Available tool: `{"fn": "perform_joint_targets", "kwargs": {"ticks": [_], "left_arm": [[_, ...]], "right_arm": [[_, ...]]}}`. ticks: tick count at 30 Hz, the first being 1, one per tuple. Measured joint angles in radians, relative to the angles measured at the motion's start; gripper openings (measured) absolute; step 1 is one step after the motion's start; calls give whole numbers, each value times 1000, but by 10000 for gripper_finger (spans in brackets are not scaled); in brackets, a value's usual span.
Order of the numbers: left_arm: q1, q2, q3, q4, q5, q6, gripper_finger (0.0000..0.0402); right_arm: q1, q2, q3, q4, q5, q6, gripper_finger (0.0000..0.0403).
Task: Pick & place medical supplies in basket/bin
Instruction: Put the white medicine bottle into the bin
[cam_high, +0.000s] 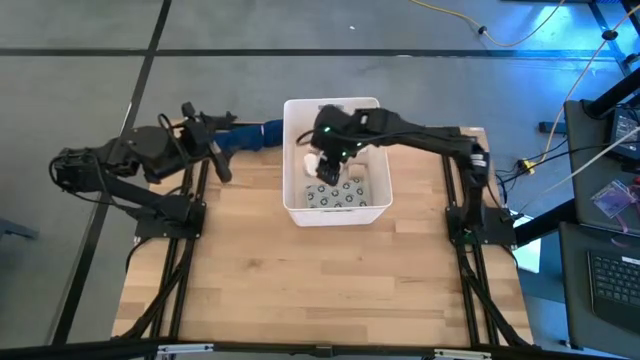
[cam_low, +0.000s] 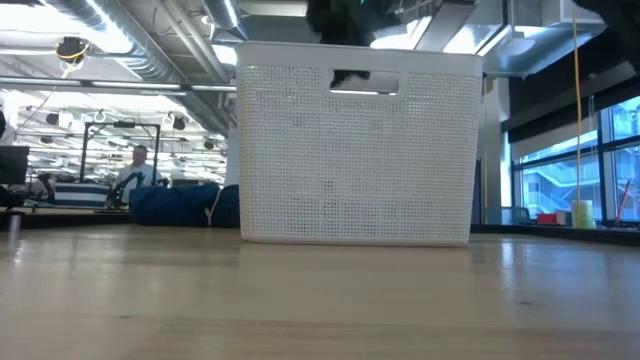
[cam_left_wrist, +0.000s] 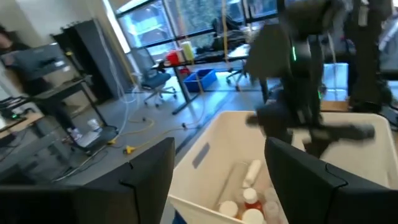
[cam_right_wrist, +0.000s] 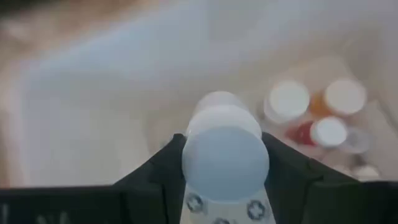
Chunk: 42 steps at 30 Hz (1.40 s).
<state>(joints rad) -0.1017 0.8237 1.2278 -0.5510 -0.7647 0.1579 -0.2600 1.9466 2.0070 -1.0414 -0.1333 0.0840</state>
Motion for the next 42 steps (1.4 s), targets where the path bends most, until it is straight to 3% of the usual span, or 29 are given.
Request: {"fn": "perform_joint_targets", "kwargs": {"ticks": [11, 21, 29, 42], "left_arm": [[0, -11, 0, 1, -155, -14, 244], [0, -11, 0, 1, -159, -44, 244], [0, -11, 0, 1, -159, -51, 243], [0, -11, 0, 1, -159, -51, 240]], "right_arm": [[2, 175, -1, -48, 5, -67, 165], [2, 285, -1, -48, 59, -117, 169], [2, 301, 0, -36, 113, -122, 174], [2, 304, 0, -38, 109, -89, 232]]}}
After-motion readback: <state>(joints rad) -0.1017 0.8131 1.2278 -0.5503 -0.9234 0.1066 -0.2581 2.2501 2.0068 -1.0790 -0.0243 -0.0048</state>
